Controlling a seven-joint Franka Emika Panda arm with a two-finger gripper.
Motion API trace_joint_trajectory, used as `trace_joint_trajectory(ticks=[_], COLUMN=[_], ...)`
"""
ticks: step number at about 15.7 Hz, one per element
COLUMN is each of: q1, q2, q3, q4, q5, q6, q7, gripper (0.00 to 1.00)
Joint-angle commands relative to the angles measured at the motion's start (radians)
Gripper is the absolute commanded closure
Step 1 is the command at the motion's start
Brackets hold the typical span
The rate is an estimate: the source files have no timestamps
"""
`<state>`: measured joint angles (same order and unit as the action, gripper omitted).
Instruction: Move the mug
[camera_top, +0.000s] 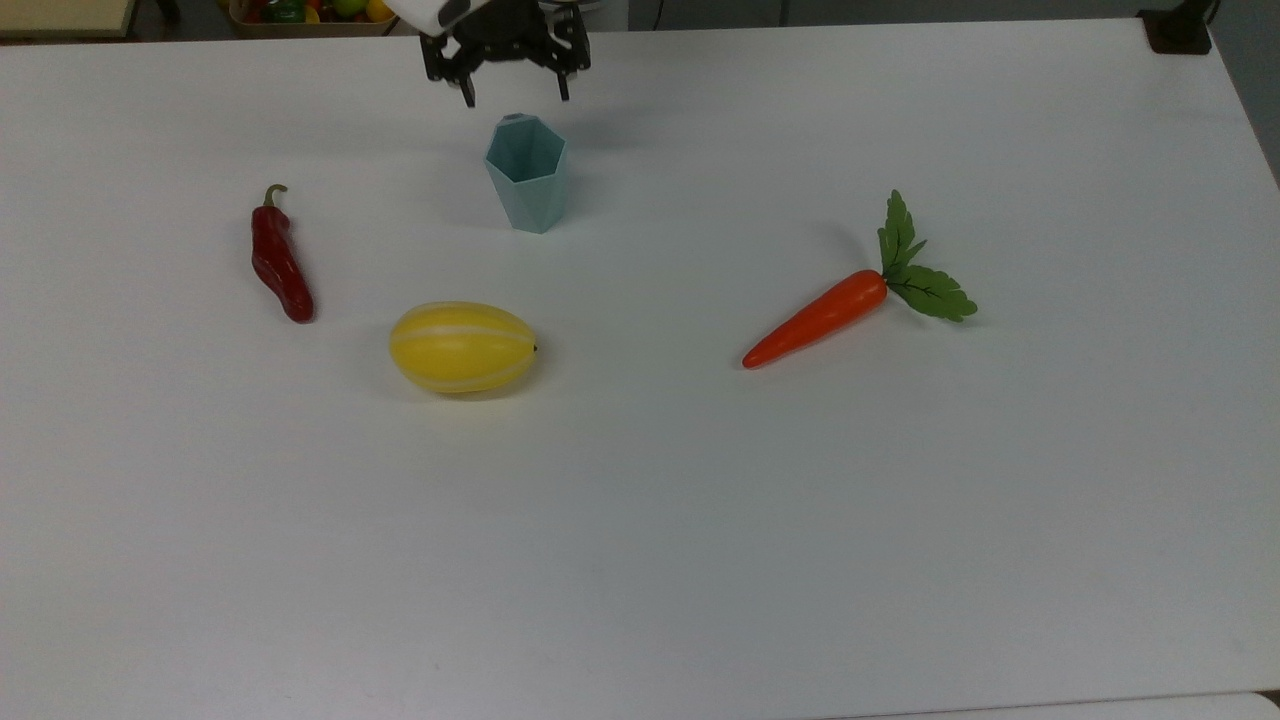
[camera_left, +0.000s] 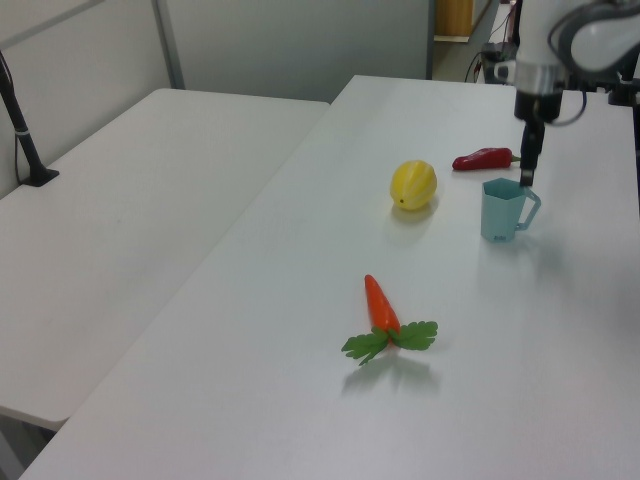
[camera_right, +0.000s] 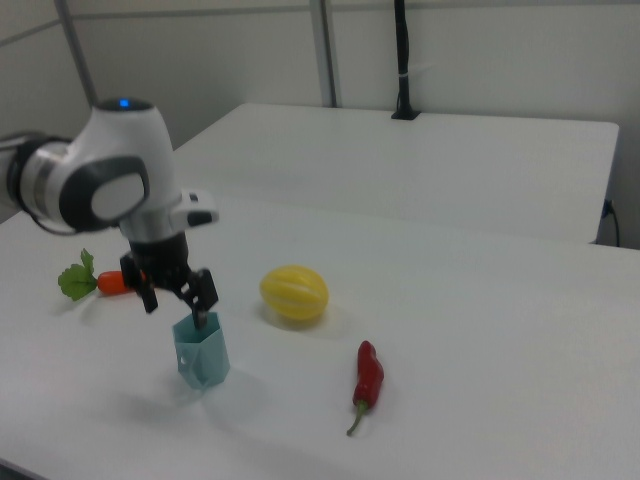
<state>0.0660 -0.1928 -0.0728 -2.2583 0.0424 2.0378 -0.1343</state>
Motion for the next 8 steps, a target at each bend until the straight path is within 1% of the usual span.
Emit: trace_joint_trajectory(ticks=[1, 4, 6, 8], q1=[0.005, 0.008, 0.006, -0.002], q2=[-0.008, -0.005, 0.010, 0.016], q3=[0.004, 0.005, 0.005, 0.007], q4=[0.196, 0.365, 0.480, 0.531], q5=[-0.001, 0.004, 0.019, 0.019], q6=[-0.206, -0.367, -0.448, -0.493], q7=[0.074, 0.087, 0.088, 0.102], gripper=[0.00, 0.00, 0.00, 0.00])
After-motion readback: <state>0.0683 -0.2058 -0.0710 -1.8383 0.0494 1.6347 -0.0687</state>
